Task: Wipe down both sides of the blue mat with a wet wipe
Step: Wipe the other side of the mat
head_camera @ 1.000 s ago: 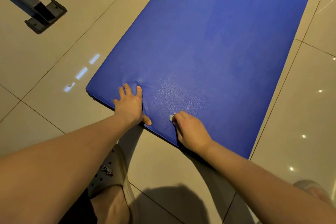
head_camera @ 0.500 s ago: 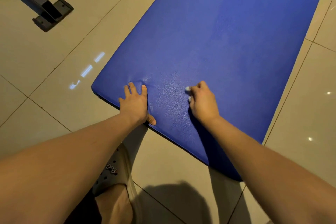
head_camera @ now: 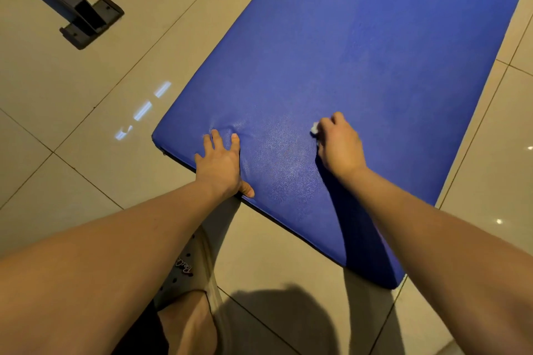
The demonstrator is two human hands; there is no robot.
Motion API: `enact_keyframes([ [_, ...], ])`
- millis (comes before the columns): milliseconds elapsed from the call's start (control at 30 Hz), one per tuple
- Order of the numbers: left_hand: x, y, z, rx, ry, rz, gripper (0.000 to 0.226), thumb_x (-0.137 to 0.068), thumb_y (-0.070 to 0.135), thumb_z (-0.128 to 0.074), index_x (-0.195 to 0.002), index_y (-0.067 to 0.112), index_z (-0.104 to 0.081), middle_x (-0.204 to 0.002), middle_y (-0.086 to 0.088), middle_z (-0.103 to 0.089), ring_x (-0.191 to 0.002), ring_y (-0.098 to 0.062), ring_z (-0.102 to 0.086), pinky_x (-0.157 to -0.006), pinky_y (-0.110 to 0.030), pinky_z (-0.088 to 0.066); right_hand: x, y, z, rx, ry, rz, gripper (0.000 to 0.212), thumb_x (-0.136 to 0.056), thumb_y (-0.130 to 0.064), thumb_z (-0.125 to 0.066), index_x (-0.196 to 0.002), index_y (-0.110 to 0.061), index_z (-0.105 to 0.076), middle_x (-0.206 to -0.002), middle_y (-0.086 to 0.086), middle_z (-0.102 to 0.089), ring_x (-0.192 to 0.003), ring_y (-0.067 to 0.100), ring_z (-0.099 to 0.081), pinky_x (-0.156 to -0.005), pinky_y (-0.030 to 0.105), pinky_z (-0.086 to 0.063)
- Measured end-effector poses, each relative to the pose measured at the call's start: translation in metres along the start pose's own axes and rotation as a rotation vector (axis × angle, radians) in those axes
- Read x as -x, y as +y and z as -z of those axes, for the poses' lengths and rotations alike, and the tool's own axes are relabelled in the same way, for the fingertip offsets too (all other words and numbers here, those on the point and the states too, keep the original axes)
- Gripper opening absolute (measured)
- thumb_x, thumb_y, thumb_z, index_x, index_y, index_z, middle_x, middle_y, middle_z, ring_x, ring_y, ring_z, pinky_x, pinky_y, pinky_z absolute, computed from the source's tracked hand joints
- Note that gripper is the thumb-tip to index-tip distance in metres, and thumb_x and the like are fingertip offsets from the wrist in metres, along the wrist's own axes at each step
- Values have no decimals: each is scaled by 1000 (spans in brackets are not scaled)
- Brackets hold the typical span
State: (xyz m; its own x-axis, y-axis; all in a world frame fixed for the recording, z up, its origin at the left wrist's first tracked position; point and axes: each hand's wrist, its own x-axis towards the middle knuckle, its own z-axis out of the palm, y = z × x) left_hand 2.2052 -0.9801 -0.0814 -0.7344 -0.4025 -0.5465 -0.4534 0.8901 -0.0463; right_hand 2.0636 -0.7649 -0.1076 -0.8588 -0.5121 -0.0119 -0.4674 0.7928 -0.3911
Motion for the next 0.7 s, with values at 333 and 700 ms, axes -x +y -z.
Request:
enact_keyframes([
  [333, 0, 0, -3, -15, 21, 10, 139, -62, 72, -82, -160, 21, 3, -165, -23, 9, -152, -45, 5, -116, -64, -26, 101, -85, -26, -112, -292, 429, 14, -84, -13, -71, -96, -14, -64, -90, 8, -51, -70, 30, -56, -55, 34, -36],
  [700, 1, -1, -1, 11, 8, -4, 144, -57, 77, -80, -160, 24, 5, -166, -21, 9, -152, -45, 6, -117, -64, -22, -12, -36, -11, -64, 7, -120, 12, -94, -8, -54, -98, -11, -64, -107, 8, -58, -84, 35, -62, -67, 37, -46],
])
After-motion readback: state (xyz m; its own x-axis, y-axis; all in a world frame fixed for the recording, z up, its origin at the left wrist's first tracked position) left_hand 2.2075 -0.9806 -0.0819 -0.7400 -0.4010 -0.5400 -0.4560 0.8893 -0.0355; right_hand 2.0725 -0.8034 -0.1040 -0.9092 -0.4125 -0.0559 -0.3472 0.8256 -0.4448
